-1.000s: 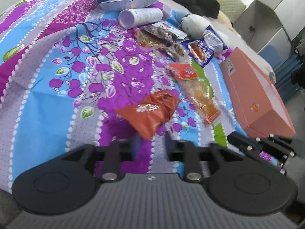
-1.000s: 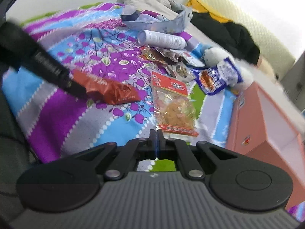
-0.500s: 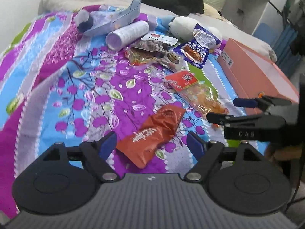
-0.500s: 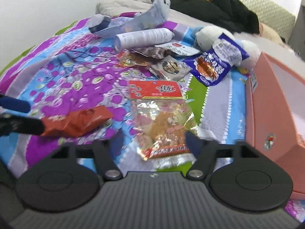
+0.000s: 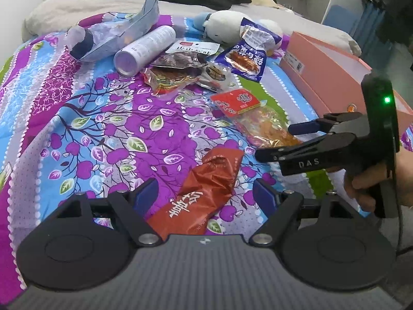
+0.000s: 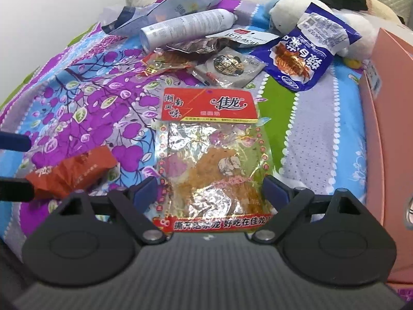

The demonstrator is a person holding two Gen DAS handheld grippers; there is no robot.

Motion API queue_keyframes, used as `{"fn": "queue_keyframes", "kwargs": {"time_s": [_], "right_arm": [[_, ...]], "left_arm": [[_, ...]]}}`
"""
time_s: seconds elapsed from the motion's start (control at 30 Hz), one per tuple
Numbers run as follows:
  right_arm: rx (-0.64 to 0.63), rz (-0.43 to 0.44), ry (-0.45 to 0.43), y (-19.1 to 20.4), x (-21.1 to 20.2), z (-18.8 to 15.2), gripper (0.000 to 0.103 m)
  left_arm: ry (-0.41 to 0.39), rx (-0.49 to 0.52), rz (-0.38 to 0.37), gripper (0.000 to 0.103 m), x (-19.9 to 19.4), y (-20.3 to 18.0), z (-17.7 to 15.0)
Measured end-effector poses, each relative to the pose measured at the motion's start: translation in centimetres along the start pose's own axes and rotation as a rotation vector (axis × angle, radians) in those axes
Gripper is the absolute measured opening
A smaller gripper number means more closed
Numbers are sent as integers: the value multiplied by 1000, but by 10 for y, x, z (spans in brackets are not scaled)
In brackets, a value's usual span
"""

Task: Organize snacks
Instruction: 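Carry both held packets over the open pink box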

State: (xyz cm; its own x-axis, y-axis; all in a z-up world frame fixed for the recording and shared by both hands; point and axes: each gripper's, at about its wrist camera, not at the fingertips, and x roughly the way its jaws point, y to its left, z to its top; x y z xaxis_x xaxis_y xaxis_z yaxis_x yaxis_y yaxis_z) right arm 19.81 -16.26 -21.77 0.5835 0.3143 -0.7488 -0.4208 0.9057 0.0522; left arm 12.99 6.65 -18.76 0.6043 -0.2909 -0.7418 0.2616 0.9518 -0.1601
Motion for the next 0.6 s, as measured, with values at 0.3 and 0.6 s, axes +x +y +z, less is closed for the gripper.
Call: {"fn": "queue_keyframes", "kwargs": {"time_s": [0.3,0.6], "right_arm": [[10,-7,18,6,-6,-2,67],[4,-93,-5,16,-28,-11,44]], "left_arm": [[34,11,-17,80,17,-2,-3],[46,33,2,79,26,-1,-4]]}}
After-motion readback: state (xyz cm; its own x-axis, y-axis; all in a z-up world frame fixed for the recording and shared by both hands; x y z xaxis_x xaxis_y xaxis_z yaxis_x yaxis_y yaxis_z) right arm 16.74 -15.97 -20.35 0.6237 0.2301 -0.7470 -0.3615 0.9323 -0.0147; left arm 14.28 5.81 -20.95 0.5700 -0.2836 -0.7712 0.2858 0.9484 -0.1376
